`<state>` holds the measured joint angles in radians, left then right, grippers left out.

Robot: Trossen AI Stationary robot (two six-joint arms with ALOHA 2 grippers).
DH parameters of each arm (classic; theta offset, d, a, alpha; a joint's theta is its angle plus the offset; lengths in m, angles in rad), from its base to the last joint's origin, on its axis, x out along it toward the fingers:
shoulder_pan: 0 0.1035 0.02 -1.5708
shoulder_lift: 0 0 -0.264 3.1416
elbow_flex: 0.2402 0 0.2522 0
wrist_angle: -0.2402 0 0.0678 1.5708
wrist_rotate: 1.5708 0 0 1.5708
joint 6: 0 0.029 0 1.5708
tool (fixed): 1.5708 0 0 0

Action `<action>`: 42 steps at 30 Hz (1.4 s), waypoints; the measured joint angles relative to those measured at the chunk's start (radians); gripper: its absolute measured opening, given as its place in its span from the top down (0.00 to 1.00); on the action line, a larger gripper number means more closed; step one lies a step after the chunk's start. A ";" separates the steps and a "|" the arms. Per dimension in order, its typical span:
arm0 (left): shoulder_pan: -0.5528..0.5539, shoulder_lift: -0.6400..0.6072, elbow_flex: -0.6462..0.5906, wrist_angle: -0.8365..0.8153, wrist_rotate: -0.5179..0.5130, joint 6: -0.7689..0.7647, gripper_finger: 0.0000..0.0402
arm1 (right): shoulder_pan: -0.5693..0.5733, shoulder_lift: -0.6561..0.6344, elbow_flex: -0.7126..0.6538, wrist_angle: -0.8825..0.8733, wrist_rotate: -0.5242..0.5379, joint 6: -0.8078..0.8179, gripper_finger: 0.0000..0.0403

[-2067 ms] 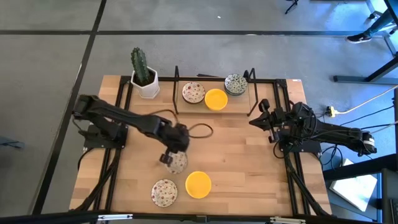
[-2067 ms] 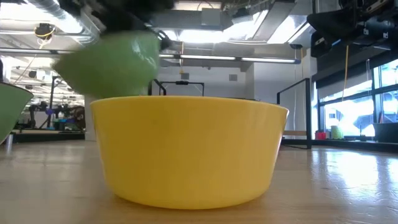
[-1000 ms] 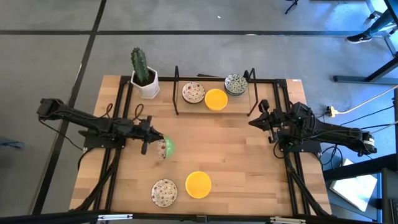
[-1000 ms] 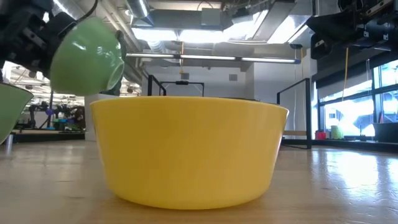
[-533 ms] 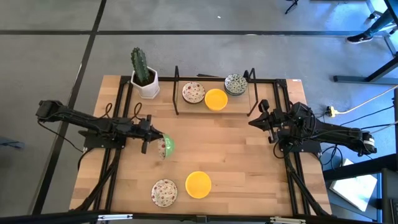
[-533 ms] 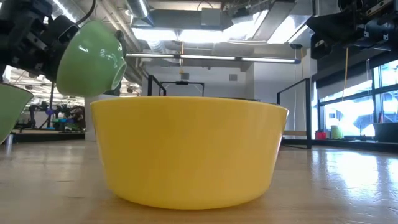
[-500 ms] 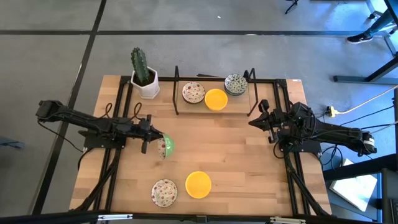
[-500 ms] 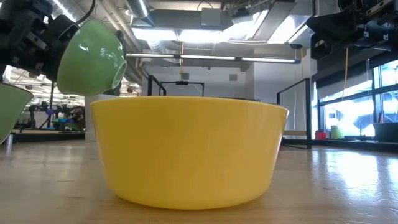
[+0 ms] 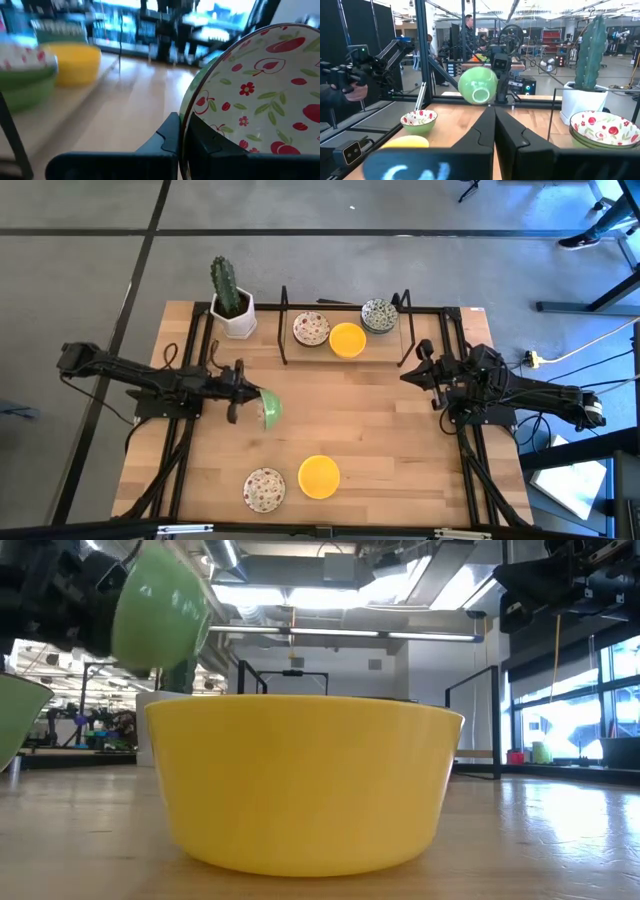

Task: Pick & Place Mini bowls
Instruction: Stack the red green bowl on top of the red green bowl on the shelf

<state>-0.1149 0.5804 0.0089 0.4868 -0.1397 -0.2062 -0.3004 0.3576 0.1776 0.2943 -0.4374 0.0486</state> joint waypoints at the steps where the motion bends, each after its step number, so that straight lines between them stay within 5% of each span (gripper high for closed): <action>1: 0.008 0.000 0.002 0.030 0.000 0.007 0.98 | 0.000 0.000 0.000 0.004 0.000 0.000 0.99; 11: 0.077 0.065 0.289 -0.003 -0.101 0.211 0.98 | 0.000 0.000 0.000 0.030 0.000 -0.004 0.99; 18: 0.127 0.204 0.731 -0.465 -0.324 0.247 0.98 | 0.000 0.000 0.000 0.004 -0.013 0.038 0.99; 23: 0.190 0.369 1.088 -0.867 -0.382 0.251 0.98 | 0.016 0.000 -0.008 -0.025 -0.026 0.047 0.99; 31: 0.337 0.683 1.530 -1.325 -0.285 0.195 0.98 | 0.066 0.000 -0.008 -0.015 -0.026 0.063 0.99; 42: 0.519 1.087 1.896 -1.568 -0.010 0.223 0.98 | 0.179 0.001 -0.008 -0.009 0.059 0.039 0.99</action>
<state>0.4042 1.6673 1.9053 -1.0815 -0.1500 0.0173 -0.1214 0.3583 0.1699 0.2852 -0.3780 0.0880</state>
